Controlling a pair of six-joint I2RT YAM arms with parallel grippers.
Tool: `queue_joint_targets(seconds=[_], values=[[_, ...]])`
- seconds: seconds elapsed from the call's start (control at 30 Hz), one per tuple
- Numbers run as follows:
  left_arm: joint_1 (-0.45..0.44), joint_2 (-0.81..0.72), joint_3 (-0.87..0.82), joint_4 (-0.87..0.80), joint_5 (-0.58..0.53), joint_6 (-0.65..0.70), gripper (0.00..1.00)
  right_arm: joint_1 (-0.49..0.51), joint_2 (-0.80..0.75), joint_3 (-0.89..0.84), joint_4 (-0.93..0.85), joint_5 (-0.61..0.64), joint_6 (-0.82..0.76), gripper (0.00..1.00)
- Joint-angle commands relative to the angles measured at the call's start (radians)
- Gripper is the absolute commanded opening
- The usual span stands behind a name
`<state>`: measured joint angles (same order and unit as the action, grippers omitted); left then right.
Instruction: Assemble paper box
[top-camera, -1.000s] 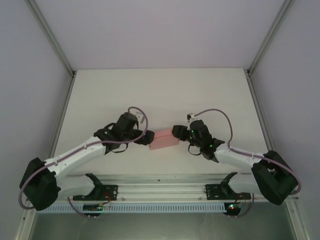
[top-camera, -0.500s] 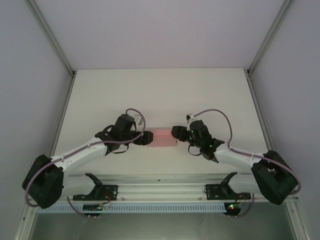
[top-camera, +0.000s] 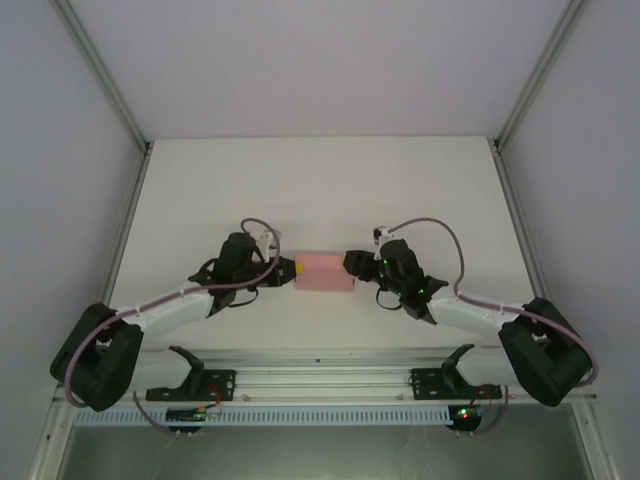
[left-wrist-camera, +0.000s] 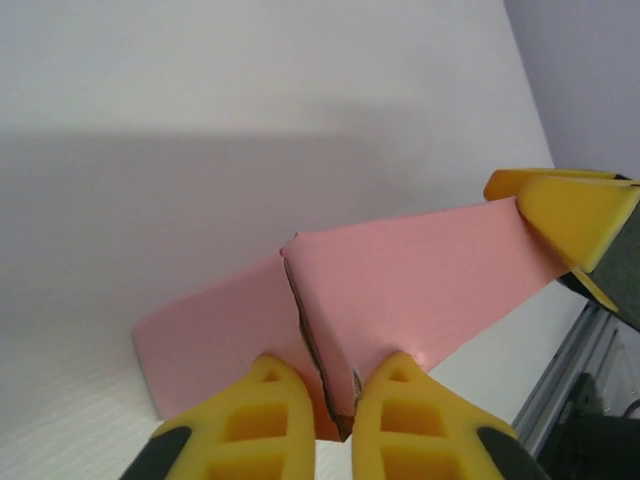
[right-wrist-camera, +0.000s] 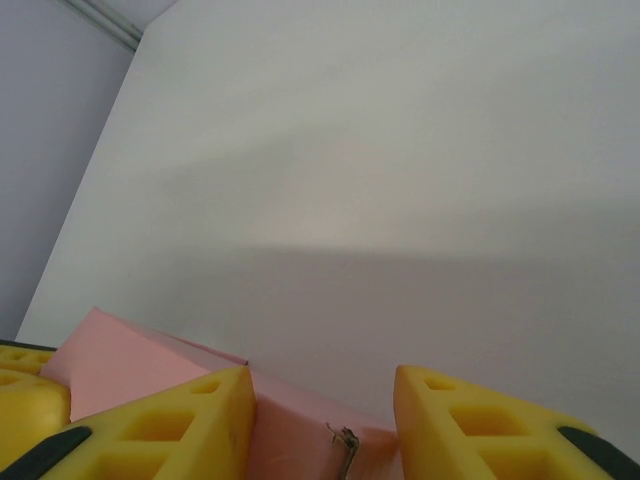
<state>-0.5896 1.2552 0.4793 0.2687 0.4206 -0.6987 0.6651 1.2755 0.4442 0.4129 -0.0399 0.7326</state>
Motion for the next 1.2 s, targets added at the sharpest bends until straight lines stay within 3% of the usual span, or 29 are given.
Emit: queue_joint_targets(seconds=[0.0,0.27,0.4,0.63,0.7,0.83,1.03,1.17], values=[[-0.011,0.062,-0.056,-0.058,0.096,-0.057,0.02,0.005,0.068,-0.066,-0.211,-0.008,-0.038,0.40],[0.006,0.058,-0.054,-0.131,0.188,-0.104,0.00,0.001,0.078,-0.120,-0.125,-0.011,-0.078,0.35],[0.007,0.018,-0.044,-0.146,0.226,-0.136,0.13,0.002,0.087,-0.149,-0.084,-0.014,-0.077,0.33],[0.019,-0.099,0.099,-0.297,0.190,-0.100,0.32,0.002,0.069,-0.138,-0.096,-0.013,-0.078,0.33],[0.022,-0.113,0.154,-0.353,0.169,-0.075,0.49,0.002,0.061,-0.127,-0.117,-0.007,-0.077,0.33],[0.037,-0.093,0.226,-0.407,0.127,-0.033,0.62,0.002,0.050,-0.112,-0.112,-0.006,-0.077,0.33],[0.057,0.029,0.297,-0.504,0.086,0.021,0.55,0.002,0.042,-0.103,-0.135,-0.007,-0.077,0.34],[0.065,0.091,0.260,-0.458,0.111,0.024,0.52,0.002,0.044,-0.101,-0.140,-0.009,-0.077,0.34]])
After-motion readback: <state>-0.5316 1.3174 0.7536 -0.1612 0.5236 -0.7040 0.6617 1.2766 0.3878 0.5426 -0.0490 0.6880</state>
